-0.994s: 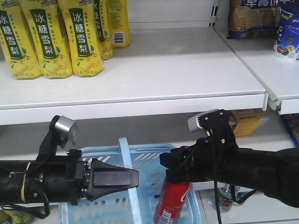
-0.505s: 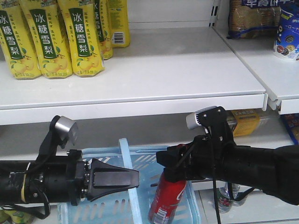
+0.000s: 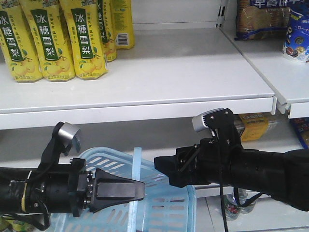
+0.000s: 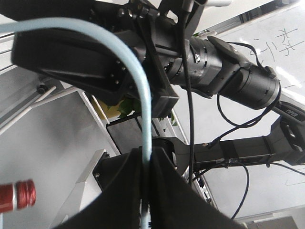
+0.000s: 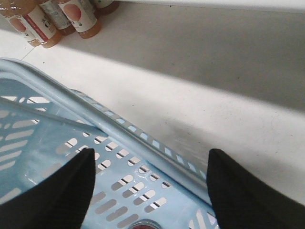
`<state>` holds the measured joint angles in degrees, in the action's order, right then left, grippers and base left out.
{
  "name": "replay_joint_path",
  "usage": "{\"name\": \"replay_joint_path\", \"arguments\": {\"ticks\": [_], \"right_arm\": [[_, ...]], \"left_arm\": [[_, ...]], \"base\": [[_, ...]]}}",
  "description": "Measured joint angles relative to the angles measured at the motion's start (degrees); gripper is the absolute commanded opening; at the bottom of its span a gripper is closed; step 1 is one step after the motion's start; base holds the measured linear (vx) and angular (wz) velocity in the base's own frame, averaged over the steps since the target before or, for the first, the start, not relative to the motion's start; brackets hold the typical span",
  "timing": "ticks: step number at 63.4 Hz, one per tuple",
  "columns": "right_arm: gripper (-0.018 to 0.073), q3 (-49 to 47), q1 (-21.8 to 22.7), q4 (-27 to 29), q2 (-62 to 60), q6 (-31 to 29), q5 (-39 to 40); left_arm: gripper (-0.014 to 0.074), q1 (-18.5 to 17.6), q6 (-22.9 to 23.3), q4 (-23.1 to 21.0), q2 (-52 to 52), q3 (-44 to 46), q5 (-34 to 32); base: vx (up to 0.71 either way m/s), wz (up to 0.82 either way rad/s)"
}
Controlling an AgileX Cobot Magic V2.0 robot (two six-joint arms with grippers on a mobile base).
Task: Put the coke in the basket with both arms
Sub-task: 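Lower the held bottle into the basket beside the left gripper, then open the right gripper and withdraw it from the basket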
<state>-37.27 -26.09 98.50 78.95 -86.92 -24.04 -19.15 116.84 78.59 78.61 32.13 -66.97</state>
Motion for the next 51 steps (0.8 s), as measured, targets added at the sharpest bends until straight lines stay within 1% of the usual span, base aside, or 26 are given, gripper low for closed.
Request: {"name": "replay_joint_path", "arguments": {"ticks": [6, 12, 15, 19, 23, 24, 31, 42, 51], "right_arm": [[0.047, 0.0, 0.0, 0.1, 0.0, 0.1, 0.0], [0.0413, 0.0, 0.0, 0.1, -0.4, 0.7, 0.3], [0.0365, 0.0, 0.0, -0.3, -1.1, 1.5, 0.9], [0.0286, 0.0, 0.0, -1.6, -2.4, 3.6, 2.5], [0.0189, 0.0, 0.1, -3.7, -3.9, 6.1, 3.9], [0.0153, 0.0, 0.1, -4.3, -4.3, 6.5, 4.1], [-0.0016, 0.0, 0.2, -8.7, -7.4, 9.1, 4.6], [-0.0004, 0.0, 0.2, -16.5, -14.1, 13.7, 4.3], [-0.0004, 0.0, 0.2, -24.7, -20.7, 20.5, 3.1]], "left_arm": [[-0.0008, 0.0, 0.0, 0.0, 0.0, 0.0, 0.2], [-0.0008, 0.0, 0.0, 0.1, 0.0, 0.0, 0.6], [-0.0008, 0.0, 0.0, 0.2, 0.0, 0.0, 0.7], [-0.0008, 0.0, 0.0, 0.3, 0.0, 0.0, 0.7], [-0.0008, 0.0, 0.0, 0.3, 0.0, 0.0, 0.7], [-0.0008, 0.0, 0.1, 0.3, 0.0, 0.0, 0.7], [-0.0008, 0.0, 0.1, 0.3, 0.0, 0.0, 0.7], [-0.0008, 0.0, 0.1, 0.3, 0.0, 0.0, 0.7], [-0.0008, 0.0, 0.1, 0.3, 0.0, 0.0, 0.7]], "base": [[0.0, 0.0], [0.0, 0.0], [0.0, 0.0], [0.0, 0.0], [0.0, 0.0], [0.0, 0.0], [0.0, 0.0], [0.0, 0.0], [0.0, 0.0]]}}
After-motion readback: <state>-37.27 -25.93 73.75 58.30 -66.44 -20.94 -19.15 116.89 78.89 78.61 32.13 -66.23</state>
